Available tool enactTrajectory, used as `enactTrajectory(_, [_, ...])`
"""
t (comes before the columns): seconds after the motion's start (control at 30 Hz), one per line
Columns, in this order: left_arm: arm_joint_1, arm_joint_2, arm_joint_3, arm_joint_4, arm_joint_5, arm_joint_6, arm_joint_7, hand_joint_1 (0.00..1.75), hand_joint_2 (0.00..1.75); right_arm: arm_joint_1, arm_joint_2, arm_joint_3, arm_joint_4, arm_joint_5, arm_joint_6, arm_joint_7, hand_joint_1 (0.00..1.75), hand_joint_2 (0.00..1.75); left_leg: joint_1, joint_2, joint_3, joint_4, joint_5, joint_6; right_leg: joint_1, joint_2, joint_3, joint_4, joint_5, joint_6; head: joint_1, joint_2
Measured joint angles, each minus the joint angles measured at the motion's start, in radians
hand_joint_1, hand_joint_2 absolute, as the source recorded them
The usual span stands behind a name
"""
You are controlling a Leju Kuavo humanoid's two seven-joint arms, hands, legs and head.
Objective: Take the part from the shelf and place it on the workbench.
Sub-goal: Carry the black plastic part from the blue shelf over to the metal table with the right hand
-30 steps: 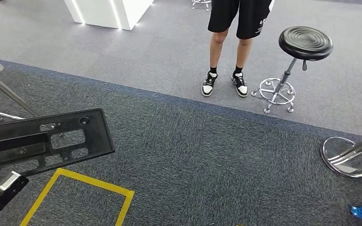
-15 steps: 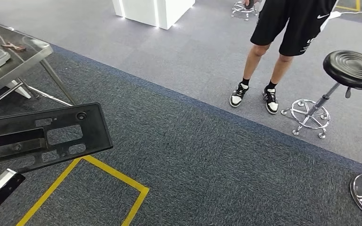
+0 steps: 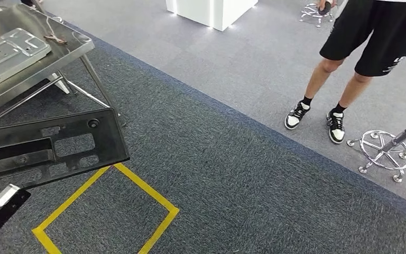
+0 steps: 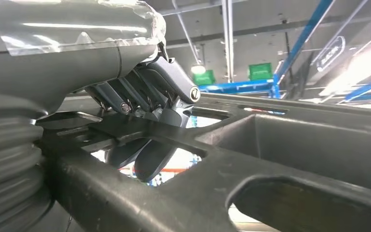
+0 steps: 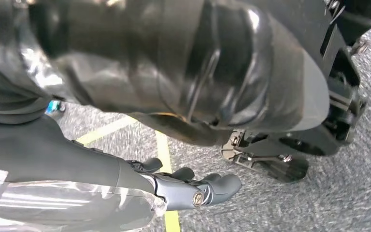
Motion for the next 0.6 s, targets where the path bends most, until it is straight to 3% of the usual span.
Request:
enactTrajectory(0.07, [-0.014, -0.004, -0.005, 0.003, 0.003, 0.000, 0.000, 1.75, 1.75, 0.000, 0.000, 0.000, 0.000, -0.001, 0.001, 0.000, 0.00, 0.00, -0.013, 0.051, 0.062, -0.126, 0.047, 0.014, 0.003, -0.022, 0.012, -0.004, -0.008, 0.006, 0.000, 0.000])
enactTrajectory(0.13, [-0.029, -0.008, -0.009, 0.007, 0.006, -0.002, 0.002, 1.75, 1.75, -0.002, 0.000, 0.000, 0.000, -0.002, 0.002, 0.000, 0.00, 0.00, -0.028, 0.078, 0.082, -0.171, 0.045, 0.027, 0.008, -0.044, 0.021, -0.010, -0.013, 0.016, 0.000, 0.000])
enactTrajectory(0.2, [-0.036, -0.013, -0.012, 0.010, 0.009, -0.006, 0.006, 1.75, 1.75, -0.005, 0.001, 0.000, 0.000, -0.002, 0.002, 0.000, 0.00, 0.00, -0.025, 0.052, 0.088, -0.183, 0.047, 0.037, 0.009, -0.064, 0.032, -0.015, -0.019, 0.028, 0.000, 0.000])
enactTrajectory(0.27, [-0.040, -0.021, -0.013, 0.012, 0.008, -0.012, 0.011, 1.75, 1.75, -0.007, 0.001, 0.000, -0.001, -0.002, 0.001, 0.000, 0.00, 0.00, -0.018, 0.026, 0.099, -0.197, 0.052, 0.048, 0.008, -0.031, 0.028, 0.013, -0.040, 0.037, 0.000, 0.000])
enactTrajectory(0.33, [-0.047, -0.036, -0.016, 0.014, 0.009, -0.017, 0.016, 1.75, 1.75, -0.007, 0.000, 0.000, -0.001, -0.002, 0.001, 0.001, 0.00, 0.00, -0.015, 0.002, 0.105, -0.203, 0.053, 0.057, 0.007, 0.026, -0.026, 0.118, -0.089, 0.040, 0.000, 0.000])
enactTrajectory(0.4, [-0.049, -0.050, -0.020, 0.017, 0.012, -0.020, 0.018, 1.75, 1.75, -0.006, -0.001, 0.000, -0.001, -0.002, 0.000, 0.001, 0.00, 0.00, -0.015, -0.026, 0.105, -0.201, 0.051, 0.062, 0.007, 0.047, -0.104, 0.239, -0.126, 0.040, 0.000, 0.000])
enactTrajectory(0.43, [-0.049, -0.055, -0.022, 0.018, 0.015, -0.022, 0.018, 1.75, 1.75, -0.005, -0.001, 0.000, -0.001, -0.002, 0.000, 0.002, 0.00, 0.00, -0.016, -0.042, 0.107, -0.200, 0.049, 0.062, 0.008, 0.049, -0.128, 0.262, -0.117, 0.040, 0.000, 0.000])
enactTrajectory(0.47, [-0.048, -0.058, -0.023, 0.020, 0.017, -0.024, 0.018, 1.75, 1.75, -0.004, -0.002, 0.000, -0.001, -0.003, 0.000, 0.002, 0.00, 0.00, -0.016, -0.058, 0.109, -0.198, 0.046, 0.061, 0.008, 0.052, -0.131, 0.242, -0.086, 0.039, 0.000, 0.000])
enactTrajectory(0.53, [-0.048, -0.064, -0.025, 0.021, 0.023, -0.029, 0.018, 1.75, 1.75, -0.002, -0.004, 0.000, -0.001, -0.003, 0.000, 0.002, 0.00, 0.00, -0.016, -0.086, 0.114, -0.193, 0.039, 0.057, 0.007, 0.077, -0.091, 0.117, 0.003, 0.033, 0.000, 0.000])
enactTrajectory(0.6, [-0.052, -0.067, -0.026, 0.022, 0.030, -0.032, 0.017, 1.75, 1.75, -0.003, -0.006, 0.000, -0.001, -0.003, 0.000, 0.001, 0.00, 0.00, -0.017, -0.109, 0.115, -0.185, 0.031, 0.049, 0.003, 0.110, -0.053, 0.014, 0.048, 0.030, 0.000, 0.000])
